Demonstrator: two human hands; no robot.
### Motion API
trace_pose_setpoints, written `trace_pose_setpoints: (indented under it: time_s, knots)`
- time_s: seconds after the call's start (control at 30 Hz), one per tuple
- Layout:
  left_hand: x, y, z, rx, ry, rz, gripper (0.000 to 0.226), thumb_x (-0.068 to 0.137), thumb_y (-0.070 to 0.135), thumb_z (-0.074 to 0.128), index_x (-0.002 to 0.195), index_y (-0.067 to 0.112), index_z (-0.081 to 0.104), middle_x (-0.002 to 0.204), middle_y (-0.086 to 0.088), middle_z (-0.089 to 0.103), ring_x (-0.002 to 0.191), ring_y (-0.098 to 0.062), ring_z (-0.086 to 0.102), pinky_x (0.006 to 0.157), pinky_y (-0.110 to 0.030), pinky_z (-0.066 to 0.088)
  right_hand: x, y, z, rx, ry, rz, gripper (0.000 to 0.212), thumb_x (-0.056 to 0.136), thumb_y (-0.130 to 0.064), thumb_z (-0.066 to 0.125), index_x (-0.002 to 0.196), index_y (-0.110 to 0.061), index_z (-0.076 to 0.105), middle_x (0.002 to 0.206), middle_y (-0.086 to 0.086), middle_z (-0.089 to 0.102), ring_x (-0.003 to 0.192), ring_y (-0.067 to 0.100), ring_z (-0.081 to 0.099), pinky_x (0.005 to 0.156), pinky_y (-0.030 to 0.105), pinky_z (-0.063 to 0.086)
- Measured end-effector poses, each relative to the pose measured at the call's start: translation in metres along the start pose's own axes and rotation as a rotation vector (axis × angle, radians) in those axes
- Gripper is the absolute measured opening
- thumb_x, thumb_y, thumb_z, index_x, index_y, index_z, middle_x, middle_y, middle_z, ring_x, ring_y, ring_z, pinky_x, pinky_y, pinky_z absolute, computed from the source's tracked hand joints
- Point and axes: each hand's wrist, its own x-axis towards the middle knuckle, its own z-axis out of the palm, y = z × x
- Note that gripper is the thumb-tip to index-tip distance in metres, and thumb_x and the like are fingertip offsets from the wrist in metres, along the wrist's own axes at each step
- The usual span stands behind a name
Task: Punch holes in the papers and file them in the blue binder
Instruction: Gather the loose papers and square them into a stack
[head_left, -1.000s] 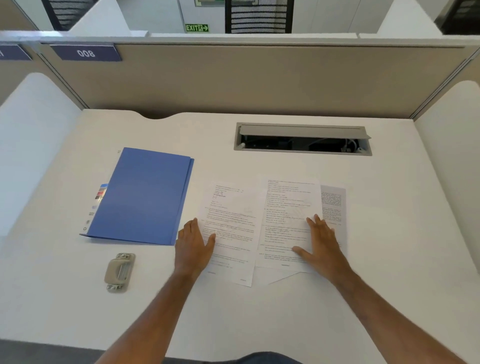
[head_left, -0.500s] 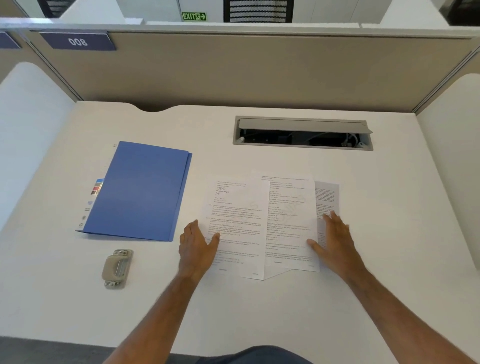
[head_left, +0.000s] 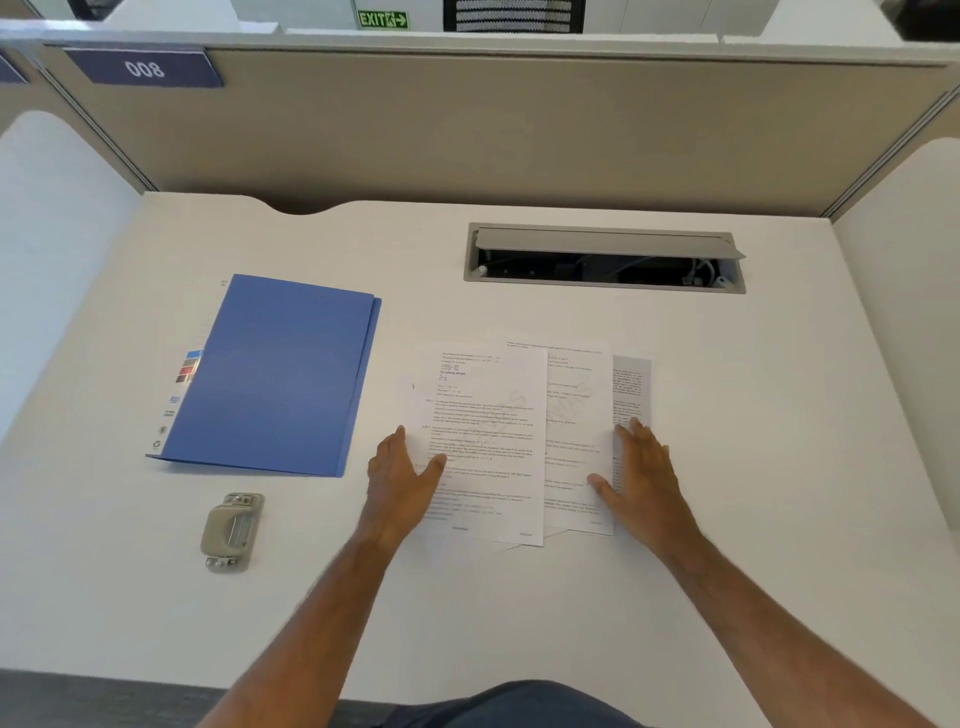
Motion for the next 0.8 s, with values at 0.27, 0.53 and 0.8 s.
trace_pose_setpoints:
  time_s: [0.27, 0.53, 0.8]
  knots:
    - [0.005, -0.011, -0.011, -0.167, 0.003, -0.069, 0.082, 0.098, 0.053, 0.065, 0.163, 0.020, 0.027, 0.169, -0.004, 0.032, 0.151, -0.030, 0.040, 0.117, -0.054, 0.045, 0.004, 0.008, -0.010, -0.003, 0.077, 0.182, 0.081, 0.097, -0.044, 0.071, 0.159, -0.009, 0.033, 0.166, 0.014, 0.039, 0.149, 0.038, 0.039, 0.119, 0.059, 0.033]
    - [0.002, 0.002, -0.007, -0.180, -0.049, -0.036, 0.073, 0.100, 0.052, 0.063, 0.160, 0.021, 0.034, 0.165, -0.003, 0.038, 0.145, -0.028, 0.048, 0.110, -0.048, 0.048, -0.005, -0.010, -0.005, 0.012, 0.029, 0.177, 0.092, 0.096, -0.064, 0.062, 0.165, -0.015, 0.024, 0.176, 0.009, 0.020, 0.160, 0.029, 0.024, 0.126, 0.053, 0.021]
    - [-0.005, 0.017, 0.005, -0.179, -0.103, -0.005, 0.076, 0.100, 0.052, 0.064, 0.161, 0.020, 0.034, 0.166, -0.002, 0.037, 0.148, -0.028, 0.045, 0.116, -0.049, 0.046, -0.014, -0.040, 0.005, 0.013, -0.008, 0.138, 0.104, 0.091, -0.076, 0.058, 0.167, -0.018, 0.017, 0.178, 0.004, 0.010, 0.163, 0.023, 0.014, 0.129, 0.051, 0.013]
